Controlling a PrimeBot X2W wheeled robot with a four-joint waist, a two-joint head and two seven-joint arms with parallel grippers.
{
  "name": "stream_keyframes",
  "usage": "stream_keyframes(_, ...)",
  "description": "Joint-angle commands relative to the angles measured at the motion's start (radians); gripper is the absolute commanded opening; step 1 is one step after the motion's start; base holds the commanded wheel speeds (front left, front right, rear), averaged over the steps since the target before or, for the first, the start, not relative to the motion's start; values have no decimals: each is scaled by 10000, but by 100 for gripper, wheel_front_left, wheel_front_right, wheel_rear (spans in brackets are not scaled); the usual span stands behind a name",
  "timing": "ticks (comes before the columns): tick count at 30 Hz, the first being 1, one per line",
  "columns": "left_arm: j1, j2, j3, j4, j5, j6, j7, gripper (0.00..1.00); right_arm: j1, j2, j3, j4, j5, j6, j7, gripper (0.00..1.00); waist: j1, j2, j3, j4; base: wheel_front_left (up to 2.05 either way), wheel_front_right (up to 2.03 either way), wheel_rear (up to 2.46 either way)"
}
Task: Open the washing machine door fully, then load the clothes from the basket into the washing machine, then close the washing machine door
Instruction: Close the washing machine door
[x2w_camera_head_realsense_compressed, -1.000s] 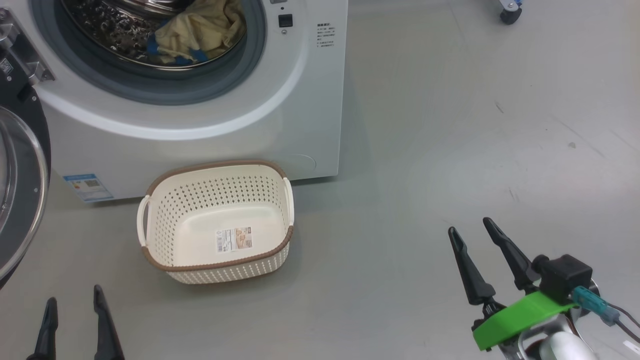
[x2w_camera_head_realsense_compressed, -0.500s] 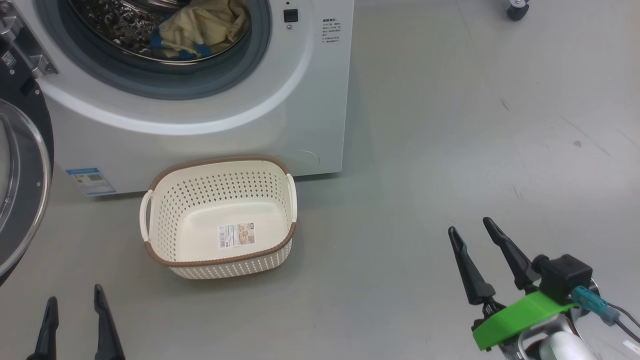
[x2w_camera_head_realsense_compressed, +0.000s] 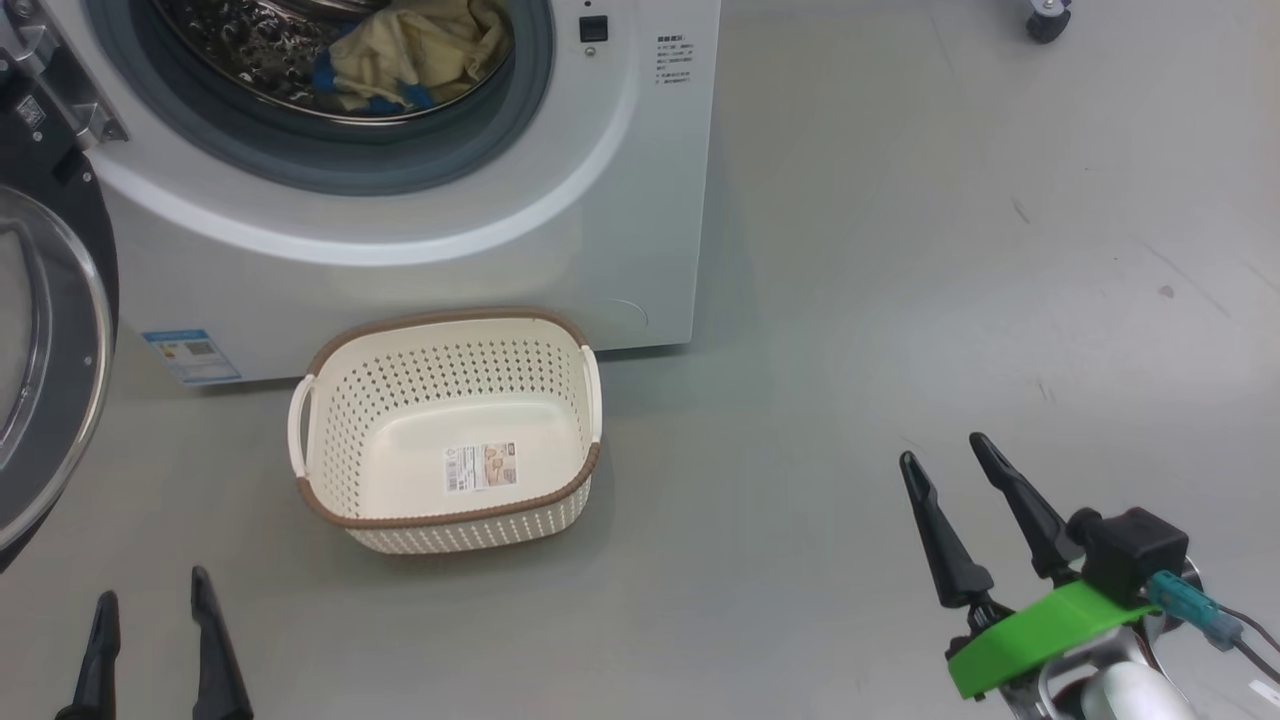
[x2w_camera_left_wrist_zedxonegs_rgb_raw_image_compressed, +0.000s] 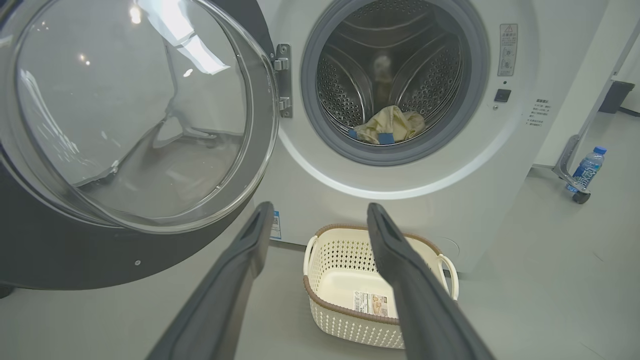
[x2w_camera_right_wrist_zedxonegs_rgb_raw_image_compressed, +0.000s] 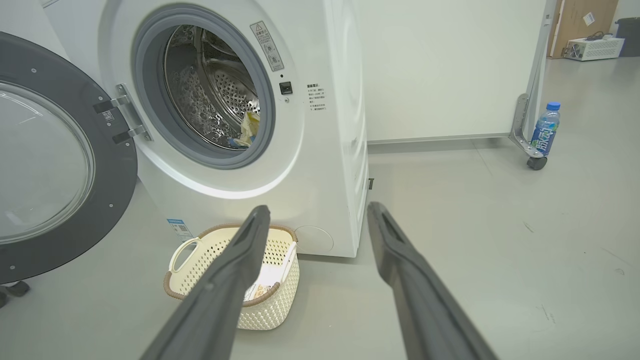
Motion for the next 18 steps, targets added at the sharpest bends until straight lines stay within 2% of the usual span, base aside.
stream_keyframes(1,-438,66,416,-313,-28,-16,-70,100,-369,-136,119,-339,-63,-4,-95,100,0,0,-5,48,0,0,0)
stream_keyframes(8,-484,22,473,-289,-38,-17,-70,100,-386,-122,115,-376,-110,-4,-95,100,0,0,30,340,0,0,0)
stream_keyframes(18,-498,-173,541,-199,19,-31,-70,100,-432,-167,130,-388,-149,-4,-95,100,0,0,6,1151,0,0,0)
